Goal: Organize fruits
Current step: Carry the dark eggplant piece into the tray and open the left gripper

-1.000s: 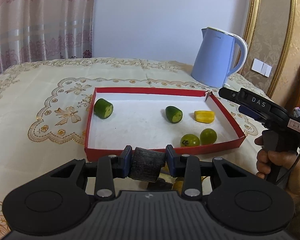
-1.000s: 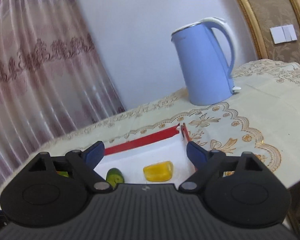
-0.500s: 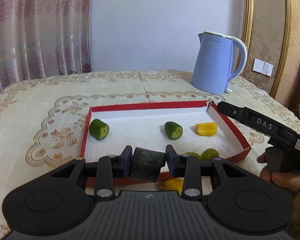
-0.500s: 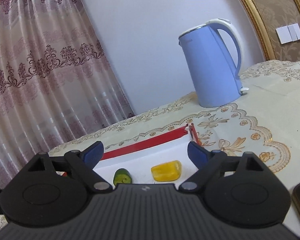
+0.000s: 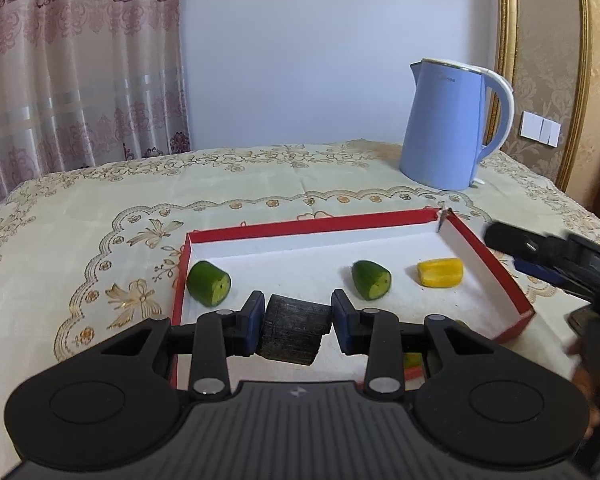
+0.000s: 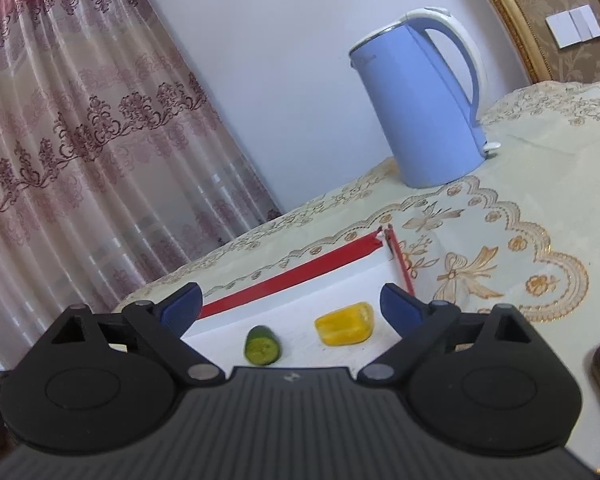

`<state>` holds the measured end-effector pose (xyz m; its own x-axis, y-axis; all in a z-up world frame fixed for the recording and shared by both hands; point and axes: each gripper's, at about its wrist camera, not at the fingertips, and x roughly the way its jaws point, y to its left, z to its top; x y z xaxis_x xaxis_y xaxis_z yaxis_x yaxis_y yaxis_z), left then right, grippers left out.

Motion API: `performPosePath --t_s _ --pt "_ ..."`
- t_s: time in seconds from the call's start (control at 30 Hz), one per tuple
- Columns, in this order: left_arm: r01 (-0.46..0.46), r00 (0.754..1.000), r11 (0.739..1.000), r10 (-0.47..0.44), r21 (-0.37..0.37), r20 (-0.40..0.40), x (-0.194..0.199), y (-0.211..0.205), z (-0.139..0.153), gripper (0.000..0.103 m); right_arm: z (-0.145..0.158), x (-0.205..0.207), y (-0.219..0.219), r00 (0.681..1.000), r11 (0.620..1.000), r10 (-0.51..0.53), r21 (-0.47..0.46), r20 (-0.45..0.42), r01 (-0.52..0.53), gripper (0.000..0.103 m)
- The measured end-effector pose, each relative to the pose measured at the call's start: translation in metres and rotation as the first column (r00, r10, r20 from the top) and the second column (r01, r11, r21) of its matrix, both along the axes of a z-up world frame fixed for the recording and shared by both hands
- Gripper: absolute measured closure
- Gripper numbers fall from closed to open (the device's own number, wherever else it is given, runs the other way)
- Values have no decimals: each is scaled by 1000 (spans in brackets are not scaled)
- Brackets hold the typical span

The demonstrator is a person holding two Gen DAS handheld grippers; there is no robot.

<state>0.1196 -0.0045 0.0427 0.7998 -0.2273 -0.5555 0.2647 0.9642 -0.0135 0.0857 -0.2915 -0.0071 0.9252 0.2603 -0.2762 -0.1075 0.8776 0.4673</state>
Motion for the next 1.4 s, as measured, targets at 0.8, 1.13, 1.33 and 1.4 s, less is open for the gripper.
performPosePath --t_s 0.8,1.13,1.33,1.4 --pt "-13 998 997 18 82 -66 94 -29 -29 68 16 -42 18 997 985 78 -152 -8 -79 7" --pt "-42 998 987 49 153 -46 108 -39 -36 47 12 -43 19 997 983 67 -166 -33 -71 6" --pt "-76 997 990 79 123 -25 91 -26 -25 40 14 -47 24 997 980 75 -182 -31 -79 6" --pt "-95 995 991 97 91 -12 79 -16 -18 40 15 -48 26 997 977 70 -199 -36 -76 5"
